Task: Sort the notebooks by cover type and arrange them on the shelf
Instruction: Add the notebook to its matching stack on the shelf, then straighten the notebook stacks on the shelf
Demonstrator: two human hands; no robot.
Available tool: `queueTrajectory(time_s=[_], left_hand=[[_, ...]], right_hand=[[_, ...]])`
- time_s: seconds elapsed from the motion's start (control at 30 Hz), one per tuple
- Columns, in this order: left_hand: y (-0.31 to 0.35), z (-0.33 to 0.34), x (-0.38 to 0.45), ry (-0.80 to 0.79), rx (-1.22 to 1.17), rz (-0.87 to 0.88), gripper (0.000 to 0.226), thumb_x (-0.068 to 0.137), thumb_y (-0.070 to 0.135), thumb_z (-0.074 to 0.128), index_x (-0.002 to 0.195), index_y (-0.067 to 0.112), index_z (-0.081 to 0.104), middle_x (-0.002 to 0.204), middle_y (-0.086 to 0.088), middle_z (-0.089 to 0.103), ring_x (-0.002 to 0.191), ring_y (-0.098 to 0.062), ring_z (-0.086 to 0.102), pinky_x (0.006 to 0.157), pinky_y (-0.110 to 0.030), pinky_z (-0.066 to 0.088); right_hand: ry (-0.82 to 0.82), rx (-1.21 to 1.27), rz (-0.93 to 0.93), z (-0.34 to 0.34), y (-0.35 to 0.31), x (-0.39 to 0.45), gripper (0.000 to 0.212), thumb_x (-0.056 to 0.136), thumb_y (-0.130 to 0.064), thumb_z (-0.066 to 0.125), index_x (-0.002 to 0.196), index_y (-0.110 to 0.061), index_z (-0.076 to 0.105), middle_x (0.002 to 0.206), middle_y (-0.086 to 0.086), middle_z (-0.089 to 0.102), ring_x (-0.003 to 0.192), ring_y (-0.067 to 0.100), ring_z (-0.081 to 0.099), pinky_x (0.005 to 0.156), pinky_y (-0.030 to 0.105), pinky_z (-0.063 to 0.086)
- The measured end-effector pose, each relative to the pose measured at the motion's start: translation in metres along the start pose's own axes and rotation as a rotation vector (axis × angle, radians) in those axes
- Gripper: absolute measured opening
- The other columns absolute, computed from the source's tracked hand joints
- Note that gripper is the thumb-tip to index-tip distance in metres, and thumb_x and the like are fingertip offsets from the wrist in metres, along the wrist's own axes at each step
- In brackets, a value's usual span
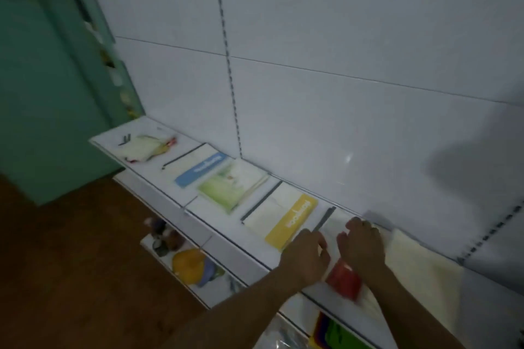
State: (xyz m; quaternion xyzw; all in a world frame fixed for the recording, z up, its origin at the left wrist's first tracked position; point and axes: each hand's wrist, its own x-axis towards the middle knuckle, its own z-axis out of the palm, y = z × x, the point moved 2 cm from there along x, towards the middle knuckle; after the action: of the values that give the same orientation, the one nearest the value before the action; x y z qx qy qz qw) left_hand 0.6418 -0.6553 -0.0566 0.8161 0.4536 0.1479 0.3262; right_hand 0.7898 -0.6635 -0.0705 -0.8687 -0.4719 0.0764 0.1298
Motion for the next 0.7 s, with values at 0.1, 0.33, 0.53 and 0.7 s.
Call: queueTrajectory(time_s=[0.1, 0.33, 0.53, 0.7], left_hand=[[-0.061, -0.069, -0.017, 0.124, 0.041, -0.183, 0.044, 0.079, 0.040, 0.041, 0.106, 0.012, 0.061, 0.109, -0.012, 0.058, 0.104, -0.026, 0.055, 0.088, -0.033, 0.045], [-0.189, -0.239, -0.093, 0.461, 0.023, -0.481, 0.013, 0.090, 0.022, 0.055, 0.099, 0.015, 0.061, 0.098, -0.006, 0.063, 0.087, -0.021, 0.063, 0.072, -0.032, 0.055], [-0.279, -0.336, -0.165, 0.611, -0.014, -0.639, 0.008, 0.093, 0.021, 0.054, 0.095, 0.017, 0.061, 0.092, -0.001, 0.064, 0.082, -0.015, 0.062, 0.075, -0.030, 0.056], [-0.348, -0.396, -0.216, 0.675, -0.040, -0.709, 0.006, 0.094, 0.024, 0.052, 0.099, 0.025, 0.056, 0.094, 0.007, 0.061, 0.081, -0.008, 0.061, 0.074, -0.025, 0.056]], right_hand=[[-0.098, 0.216, -0.210, 0.011, -0.092, 0.005, 0.025, 0.089, -0.022, 0.053, 0.108, -0.007, 0.059, 0.112, 0.016, 0.057, 0.105, 0.032, 0.056, 0.086, 0.035, 0.044], [-0.201, 0.377, -0.573, 0.018, -0.308, -0.014, 0.024, 0.093, -0.030, 0.049, 0.102, -0.010, 0.060, 0.103, 0.009, 0.063, 0.095, 0.025, 0.060, 0.074, 0.030, 0.045], [-0.248, 0.327, -0.767, 0.037, -0.472, -0.053, 0.033, 0.093, -0.039, 0.047, 0.111, -0.014, 0.059, 0.108, 0.007, 0.066, 0.100, 0.024, 0.061, 0.083, 0.032, 0.048], [-0.281, 0.316, -0.832, 0.058, -0.575, -0.084, 0.033, 0.095, -0.037, 0.047, 0.115, -0.014, 0.057, 0.112, 0.007, 0.065, 0.100, 0.023, 0.060, 0.083, 0.032, 0.048]])
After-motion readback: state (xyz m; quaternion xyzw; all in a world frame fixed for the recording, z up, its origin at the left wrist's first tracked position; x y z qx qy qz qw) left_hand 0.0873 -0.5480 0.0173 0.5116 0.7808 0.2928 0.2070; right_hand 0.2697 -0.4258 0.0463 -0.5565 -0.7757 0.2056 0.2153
